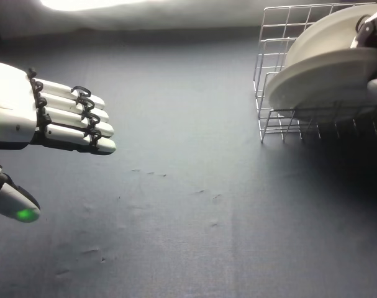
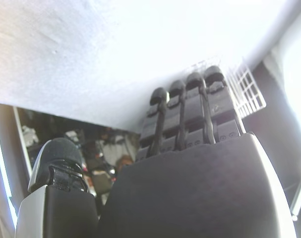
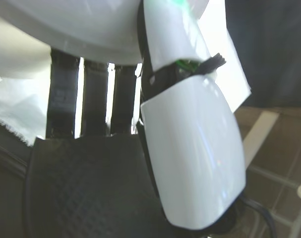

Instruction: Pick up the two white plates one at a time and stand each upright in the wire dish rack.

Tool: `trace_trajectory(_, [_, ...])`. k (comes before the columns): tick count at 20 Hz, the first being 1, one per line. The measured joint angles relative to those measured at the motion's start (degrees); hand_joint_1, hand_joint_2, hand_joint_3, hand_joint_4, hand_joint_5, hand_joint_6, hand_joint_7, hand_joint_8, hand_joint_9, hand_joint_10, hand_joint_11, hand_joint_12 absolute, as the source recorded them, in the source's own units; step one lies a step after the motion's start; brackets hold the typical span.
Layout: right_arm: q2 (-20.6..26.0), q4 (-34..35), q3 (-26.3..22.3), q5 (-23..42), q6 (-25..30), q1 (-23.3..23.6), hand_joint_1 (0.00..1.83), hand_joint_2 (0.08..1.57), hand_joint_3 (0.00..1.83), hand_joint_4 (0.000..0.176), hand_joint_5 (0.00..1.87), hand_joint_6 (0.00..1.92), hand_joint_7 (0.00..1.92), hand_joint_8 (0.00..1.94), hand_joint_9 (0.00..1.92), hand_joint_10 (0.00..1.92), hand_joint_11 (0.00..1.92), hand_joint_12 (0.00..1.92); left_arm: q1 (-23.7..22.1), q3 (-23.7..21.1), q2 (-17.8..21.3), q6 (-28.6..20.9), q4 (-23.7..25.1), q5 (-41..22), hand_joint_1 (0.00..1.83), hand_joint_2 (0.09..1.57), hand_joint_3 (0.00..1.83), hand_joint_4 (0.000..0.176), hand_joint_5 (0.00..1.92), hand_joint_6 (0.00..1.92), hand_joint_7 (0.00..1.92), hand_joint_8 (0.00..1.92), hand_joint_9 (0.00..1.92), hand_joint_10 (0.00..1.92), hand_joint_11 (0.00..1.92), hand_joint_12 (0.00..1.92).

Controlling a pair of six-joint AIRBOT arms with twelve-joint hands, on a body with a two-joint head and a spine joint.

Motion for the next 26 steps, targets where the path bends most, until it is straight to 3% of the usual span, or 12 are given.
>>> trace_trajectory(3, [0.0, -1.7, 0.2, 0.4, -1.0, -0.2, 1.48, 1.16, 0.00, 0.000, 0.80, 1.22, 0.82, 1.06, 0.76, 1.24, 0.75, 1.64, 0.0, 0.0, 0.0, 0.0, 0.0, 0.0, 0.00, 1.14, 0.00, 0.000, 0.07, 0.01, 0.05, 0.01, 0.03, 0.01, 0.02, 0.01])
trace_trajectory(4, [0.0, -2.0, 0.2, 0.6, -1.1, -0.3, 1.42, 1.10, 0.00, 0.000, 0.75, 0.66, 0.77, 0.55, 0.72, 0.71, 0.59, 1.21, 0.0, 0.0, 0.0, 0.0, 0.0, 0.0, 0.00, 1.15, 0.00, 0.000, 0.06, 0.00, 0.04, 0.00, 0.02, 0.00, 0.01, 0.01])
trace_trajectory(5, [0.0, -3.0, 0.2, 0.8, -1.9, -0.4, 1.40, 1.07, 0.00, 0.000, 0.89, 0.08, 0.91, 0.03, 0.87, 0.15, 0.55, 1.03, 0.0, 0.0, 0.0, 0.0, 0.0, 0.0, 0.00, 1.14, 0.00, 0.000, 0.05, 0.00, 0.03, 0.00, 0.01, 0.00, 0.00, 0.01])
trace_trajectory(6, [0.0, -3.0, 0.3, 0.9, -2.1, -0.4, 1.34, 1.05, 0.00, 0.000, 0.84, 0.02, 0.86, 0.00, 0.84, 0.06, 0.45, 1.07, 0.0, 0.0, 0.0, 0.0, 0.0, 0.0, 0.00, 1.14, 0.00, 0.000, 0.07, 0.01, 0.05, 0.00, 0.02, 0.00, 0.00, 0.01])
trace_trajectory(8, [0.1, -2.9, 0.4, 1.4, -2.3, -0.3, 1.27, 1.02, 0.00, 0.000, 0.78, 0.00, 0.80, 0.00, 0.80, 0.03, 0.39, 1.07, 0.0, 0.0, 0.0, 0.0, 0.0, 0.0, 0.00, 1.14, 0.00, 0.000, 0.07, 0.01, 0.05, 0.01, 0.02, 0.00, 0.01, 0.01])
trace_trajectory(9, [0.1, -3.1, 0.4, 1.7, -2.3, -0.3, 1.12, 1.05, 0.00, 0.000, 0.44, 0.00, 0.47, 0.00, 0.46, 0.00, 0.04, 1.15, 0.1, 0.0, 0.0, 0.0, 0.0, 0.0, 0.00, 1.15, 0.00, 0.000, 0.06, 0.00, 0.04, 0.00, 0.01, 0.00, 0.00, 0.00])
trace_trajectory(11, [0.1, -4.5, 0.3, 1.6, -2.2, 0.6, 1.09, 1.03, 0.00, 0.000, 0.37, 0.00, 0.40, 0.00, 0.38, 0.00, 0.01, 1.08, 0.2, 0.0, 0.0, 0.0, 0.1, 0.0, 0.00, 1.15, 0.00, 0.000, 0.06, 0.00, 0.04, 0.00, 0.01, 0.00, 0.00, 0.00])
trace_trajectory(12, [0.1, -5.9, 0.2, 1.9, -2.0, 1.8, 0.89, 1.06, 0.01, 0.000, 0.08, 0.00, 0.13, 0.00, 0.10, 0.00, 0.00, 0.52, 0.2, 0.0, 0.0, 0.0, 0.0, 0.0, 0.00, 1.15, 0.00, 0.000, 0.08, 0.01, 0.06, 0.01, 0.03, 0.01, 0.02, 0.01])
trace_trajectory(15, [0.1, -7.8, 0.2, 2.9, -1.5, 4.3, 0.81, 1.02, 0.00, 0.000, 0.01, 0.00, 0.03, 0.00, 0.01, 0.00, 0.00, 0.32, 0.2, -0.2, 0.0, 0.0, 0.0, 0.0, 0.00, 1.14, 0.00, 0.000, 0.05, 0.00, 0.04, 0.00, 0.02, 0.00, 0.01, 0.00])
trace_trajectory(16, [0.2, -9.2, -0.2, 2.9, -1.3, 5.1, 0.65, 0.99, 0.00, 0.000, 0.00, 0.00, 0.00, 0.00, 0.00, 0.00, 0.00, 0.04, 0.2, -0.2, 0.0, 0.0, 0.1, 0.0, 0.00, 1.13, 0.00, 0.000, 0.07, 0.01, 0.07, 0.01, 0.05, 0.01, 0.04, 0.02])
trace_trajectory(21, [0.3, -21.1, -1.6, 3.9, -1.1, 6.6, 0.58, 0.84, 0.00, 0.000, 0.00, 0.00, 0.00, 0.00, 0.00, 0.00, 0.00, 0.00, 0.6, -1.6, -0.2, 0.0, -0.2, 0.0, 0.00, 1.14, 0.00, 0.000, 0.06, 0.00, 0.05, 0.00, 0.04, 0.01, 0.02, 0.02])
trace_trajectory(26, [0.5, -41.1, -1.6, 7.8, -1.0, 6.6, 0.41, 0.79, 0.00, 0.000, 0.00, 0.00, 0.00, 0.00, 0.00, 0.00, 0.00, 0.00, 0.4, -1.6, 0.7, 0.1, 0.0, 0.0, 0.00, 1.14, 0.00, 0.000, 0.08, 0.00, 0.06, 0.00, 0.05, 0.00, 0.03, 0.03])
